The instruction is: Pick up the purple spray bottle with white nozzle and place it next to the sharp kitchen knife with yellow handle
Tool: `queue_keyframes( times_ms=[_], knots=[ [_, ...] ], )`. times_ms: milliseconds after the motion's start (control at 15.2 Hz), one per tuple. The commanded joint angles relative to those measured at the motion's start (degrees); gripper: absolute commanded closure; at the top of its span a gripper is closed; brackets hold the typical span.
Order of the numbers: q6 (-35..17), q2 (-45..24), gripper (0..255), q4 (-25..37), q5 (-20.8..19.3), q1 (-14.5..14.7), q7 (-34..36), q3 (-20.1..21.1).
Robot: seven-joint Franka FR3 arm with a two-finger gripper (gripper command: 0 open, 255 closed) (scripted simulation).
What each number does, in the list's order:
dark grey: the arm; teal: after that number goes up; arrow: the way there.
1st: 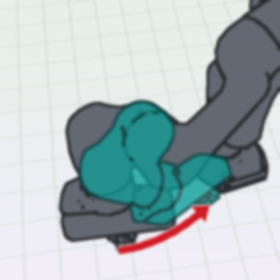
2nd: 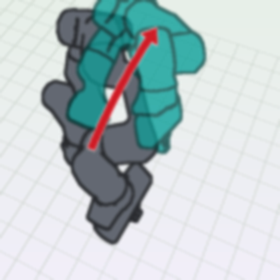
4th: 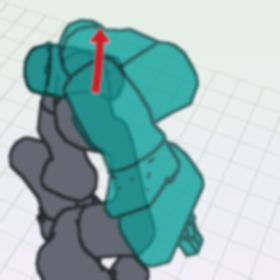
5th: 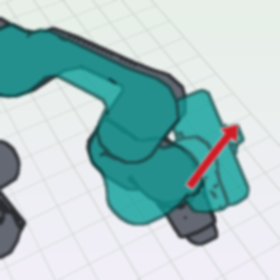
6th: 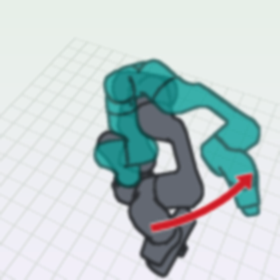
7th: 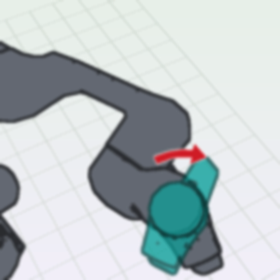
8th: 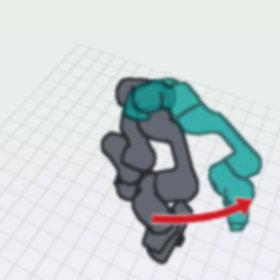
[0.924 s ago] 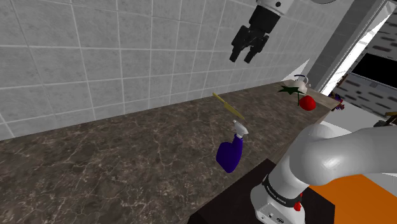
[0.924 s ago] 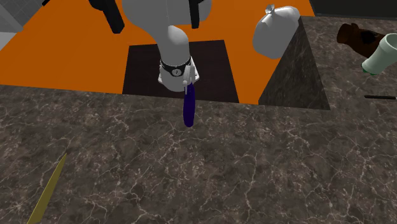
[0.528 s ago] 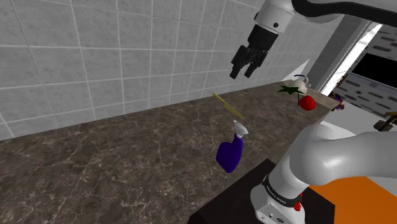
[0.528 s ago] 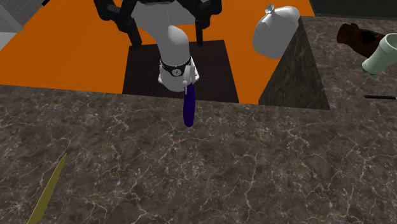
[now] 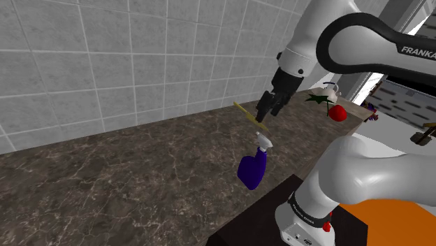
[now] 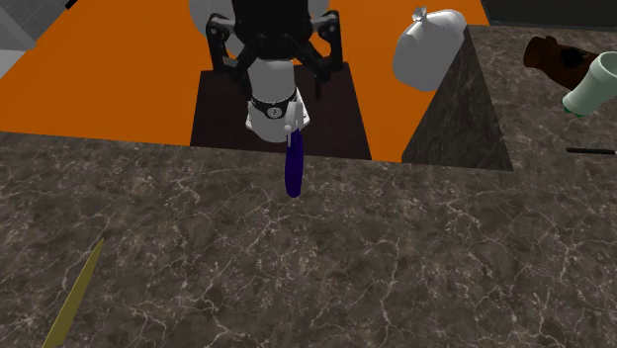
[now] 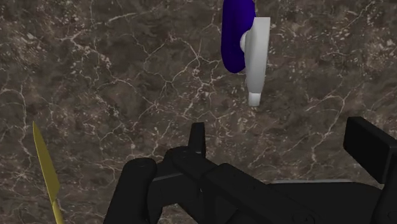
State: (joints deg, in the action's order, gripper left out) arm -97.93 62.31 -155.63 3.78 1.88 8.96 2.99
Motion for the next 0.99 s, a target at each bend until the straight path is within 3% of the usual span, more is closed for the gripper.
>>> queue_keyframes(
  times_ms=[0, 264, 726, 924],
  knots=[
    [-0.1, 2.13, 0, -3.24, 0.35, 0.52, 0.47, 0.88],
    [0.16, 7.32, 0, -9.81, 1.18, 1.8, 1.34, 2.4],
    [-5.49, 7.57, 0, -15.73, 1.86, 2.25, 1.37, 3.02],
    [-5.49, 7.57, 0, -15.73, 1.86, 2.25, 1.37, 3.02]
  ],
)
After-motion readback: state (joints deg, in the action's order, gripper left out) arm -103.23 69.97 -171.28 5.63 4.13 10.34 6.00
